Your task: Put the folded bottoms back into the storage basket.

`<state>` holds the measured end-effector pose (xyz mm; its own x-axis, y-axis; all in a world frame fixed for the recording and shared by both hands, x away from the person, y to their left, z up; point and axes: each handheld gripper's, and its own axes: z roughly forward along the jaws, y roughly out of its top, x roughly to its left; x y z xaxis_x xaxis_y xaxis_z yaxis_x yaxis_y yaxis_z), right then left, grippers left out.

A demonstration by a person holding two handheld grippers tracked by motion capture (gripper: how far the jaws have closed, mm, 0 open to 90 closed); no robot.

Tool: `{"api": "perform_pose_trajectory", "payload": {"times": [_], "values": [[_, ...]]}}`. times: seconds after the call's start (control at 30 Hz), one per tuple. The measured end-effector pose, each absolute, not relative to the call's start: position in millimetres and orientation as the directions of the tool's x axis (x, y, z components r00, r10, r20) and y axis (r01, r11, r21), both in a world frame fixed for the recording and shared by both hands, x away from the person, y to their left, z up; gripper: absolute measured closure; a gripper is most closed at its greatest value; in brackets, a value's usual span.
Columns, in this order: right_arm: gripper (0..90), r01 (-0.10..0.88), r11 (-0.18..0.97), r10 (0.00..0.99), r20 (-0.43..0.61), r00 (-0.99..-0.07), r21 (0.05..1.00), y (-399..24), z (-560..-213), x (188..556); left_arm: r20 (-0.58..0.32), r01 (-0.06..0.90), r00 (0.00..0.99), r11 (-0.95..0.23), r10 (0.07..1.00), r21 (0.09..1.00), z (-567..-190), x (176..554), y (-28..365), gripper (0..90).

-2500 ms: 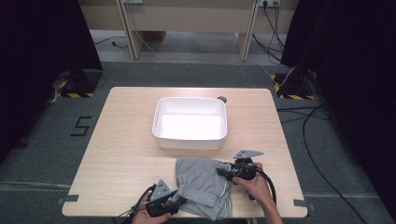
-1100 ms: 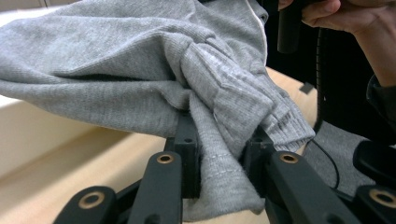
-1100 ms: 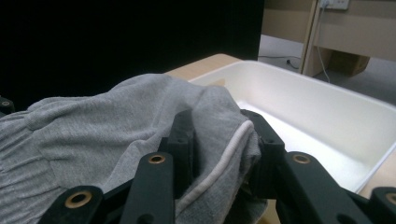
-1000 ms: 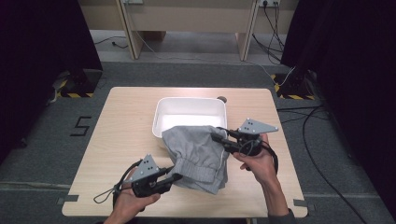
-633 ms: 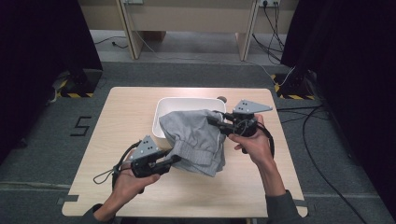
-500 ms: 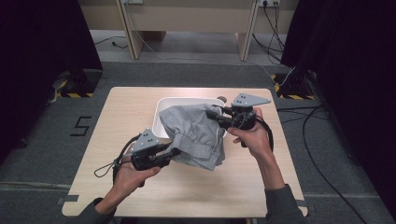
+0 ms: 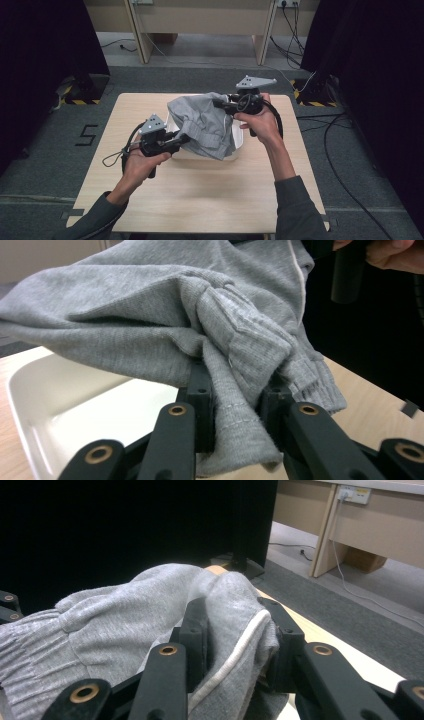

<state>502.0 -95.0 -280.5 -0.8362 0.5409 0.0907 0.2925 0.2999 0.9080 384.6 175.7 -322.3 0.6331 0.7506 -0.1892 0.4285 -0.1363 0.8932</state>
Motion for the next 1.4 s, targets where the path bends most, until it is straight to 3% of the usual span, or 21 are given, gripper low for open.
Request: {"api": "perform_pose_trajectory", "payload": {"times": [0.57,1.4], "values": [[68.0,0.396,0.351,0.618,0.108,-0.779,0.849,-81.9,-320.1,557.5,-0.235,0.536,0.548,-0.121,0.803,0.836,-364.3,434.7,170.7,72.9],[67.8,0.501,0.412,0.704,0.083,-0.706,0.761,-69.9,-383.4,582.9,-0.231,0.63,0.497,-0.165,0.836,0.759,-408.8,461.4,165.0,71.5]]}}
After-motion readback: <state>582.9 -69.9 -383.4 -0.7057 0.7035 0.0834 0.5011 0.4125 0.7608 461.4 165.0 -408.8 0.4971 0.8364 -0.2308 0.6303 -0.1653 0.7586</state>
